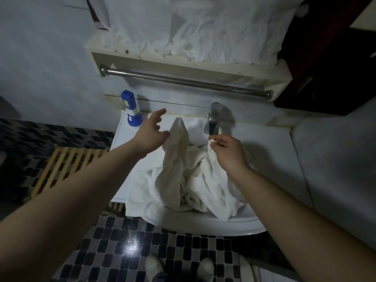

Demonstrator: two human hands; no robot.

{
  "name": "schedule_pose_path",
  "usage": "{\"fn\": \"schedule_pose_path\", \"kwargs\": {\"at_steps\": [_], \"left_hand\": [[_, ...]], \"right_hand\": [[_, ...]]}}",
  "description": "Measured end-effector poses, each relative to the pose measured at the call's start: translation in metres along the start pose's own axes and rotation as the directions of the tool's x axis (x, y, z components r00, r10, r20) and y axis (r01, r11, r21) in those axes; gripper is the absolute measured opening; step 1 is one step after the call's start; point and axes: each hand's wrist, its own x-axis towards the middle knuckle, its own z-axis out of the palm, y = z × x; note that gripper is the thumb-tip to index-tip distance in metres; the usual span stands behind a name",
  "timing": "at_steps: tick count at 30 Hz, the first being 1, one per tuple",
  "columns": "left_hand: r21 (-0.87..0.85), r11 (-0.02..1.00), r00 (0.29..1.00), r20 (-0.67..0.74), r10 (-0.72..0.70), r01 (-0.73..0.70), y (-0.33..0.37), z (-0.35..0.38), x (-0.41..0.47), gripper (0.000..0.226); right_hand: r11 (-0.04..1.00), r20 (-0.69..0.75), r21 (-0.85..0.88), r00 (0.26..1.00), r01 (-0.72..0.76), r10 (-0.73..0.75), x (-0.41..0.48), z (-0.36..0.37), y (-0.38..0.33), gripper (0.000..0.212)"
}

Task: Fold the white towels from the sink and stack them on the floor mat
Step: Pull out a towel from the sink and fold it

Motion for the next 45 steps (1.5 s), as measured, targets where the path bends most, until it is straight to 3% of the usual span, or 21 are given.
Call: {"fn": "schedule_pose_path", "kwargs": {"at_steps": [2,4,7,10,12,16,20,22,24,25,26,27,29,32,34,38,41,44,45], "left_hand": [[0.302,0.953,0.999,0.024,-0.044,0.035,-0.02,0.003,-0.004,0.073],[0.447,0.888,0.985,0.073,-0.156,0.108,-0.04,0.008,-0.012,0.073],[0.492,0.846,0.934,0.162,-0.32,0.204,-0.06,0.015,-0.023,0.069],[0.586,0.782,0.885,0.222,-0.409,0.215,-0.069,0.022,-0.032,0.052],[0.599,0.777,0.872,0.259,-0.416,0.193,-0.075,0.029,-0.038,0.047],[0.586,0.798,0.916,0.226,-0.331,0.144,-0.084,0.04,-0.042,0.021],[0.395,0.891,0.941,0.149,-0.303,0.225,-0.079,0.046,-0.038,0.011],[0.187,0.944,0.95,0.108,-0.294,0.271,-0.066,0.046,-0.036,0.009],[-0.168,0.913,0.921,0.188,-0.341,0.372,-0.048,0.044,-0.035,0.007],[-0.271,0.879,0.913,0.235,-0.335,0.392,-0.04,0.042,-0.035,0.006],[-0.268,0.887,0.916,0.249,-0.314,0.377,-0.038,0.042,-0.034,0.007],[-0.177,0.923,0.925,0.241,-0.295,0.341,-0.038,0.04,-0.033,0.012],[0.167,0.952,0.93,0.226,-0.291,0.257,-0.048,0.039,-0.032,0.027],[0.577,0.815,0.908,0.309,-0.282,0.057,-0.075,0.039,-0.036,0.051],[0.625,0.778,0.9,0.37,-0.229,-0.059,-0.087,0.043,-0.041,0.053],[0.627,0.763,0.88,0.439,-0.178,-0.158,-0.088,0.06,-0.051,0.04],[0.66,0.731,0.846,0.479,-0.233,-0.172,-0.089,0.075,-0.056,0.06],[0.616,0.769,0.823,0.518,-0.231,-0.171,-0.092,0.088,-0.054,0.024],[0.582,0.802,0.81,0.531,-0.251,-0.133,-0.09,0.089,-0.054,0.023]], "right_hand": [[0.999,-0.012,0.021,0.999,-0.038,0.039,-0.002,-0.007,0.006,0.027],[0.998,-0.008,0.017,0.998,-0.064,0.064,-0.004,-0.011,0.01,0.028],[0.997,-0.006,0.009,0.997,-0.078,0.078,-0.007,-0.014,0.014,0.027],[0.996,-0.004,0.0,0.996,-0.092,0.092,-0.009,-0.014,0.017,0.028],[0.995,0.007,-0.008,0.995,-0.1,0.1,-0.011,-0.012,0.019,0.029],[0.995,0.016,-0.017,0.995,-0.1,0.1,-0.014,-0.009,0.021,0.025],[0.997,-0.007,-0.021,0.997,-0.074,0.074,-0.018,-0.008,0.02,0.025],[0.997,-0.039,-0.017,0.997,-0.072,0.072,-0.018,-0.009,0.018,0.025],[0.997,-0.065,-0.028,0.995,-0.076,0.074,-0.018,-0.01,0.018,0.024],[0.997,-0.072,-0.035,0.995,-0.074,0.071,-0.017,-0.011,0.018,0.024],[0.996,-0.074,-0.042,0.995,-0.073,0.07,-0.017,-0.012,0.019,0.024],[0.996,-0.076,-0.043,0.995,-0.073,0.07,-0.016,-0.012,0.019,0.023],[0.996,-0.08,-0.042,0.994,-0.077,0.073,-0.016,-0.012,0.022,0.023],[0.996,-0.065,-0.042,0.995,-0.084,0.081,-0.017,-0.01,0.025,0.022],[0.996,-0.056,-0.04,0.995,-0.082,0.08,-0.017,-0.01,0.026,0.022],[0.995,-0.045,-0.043,0.995,-0.086,0.084,-0.018,-0.008,0.029,0.021],[0.994,-0.047,-0.028,0.993,-0.107,0.105,-0.02,-0.007,0.03,0.02],[0.991,-0.038,-0.032,0.991,-0.128,0.127,-0.022,-0.01,0.031,0.02],[0.99,-0.031,-0.042,0.991,-0.131,0.13,-0.023,-0.011,0.031,0.02]]}}
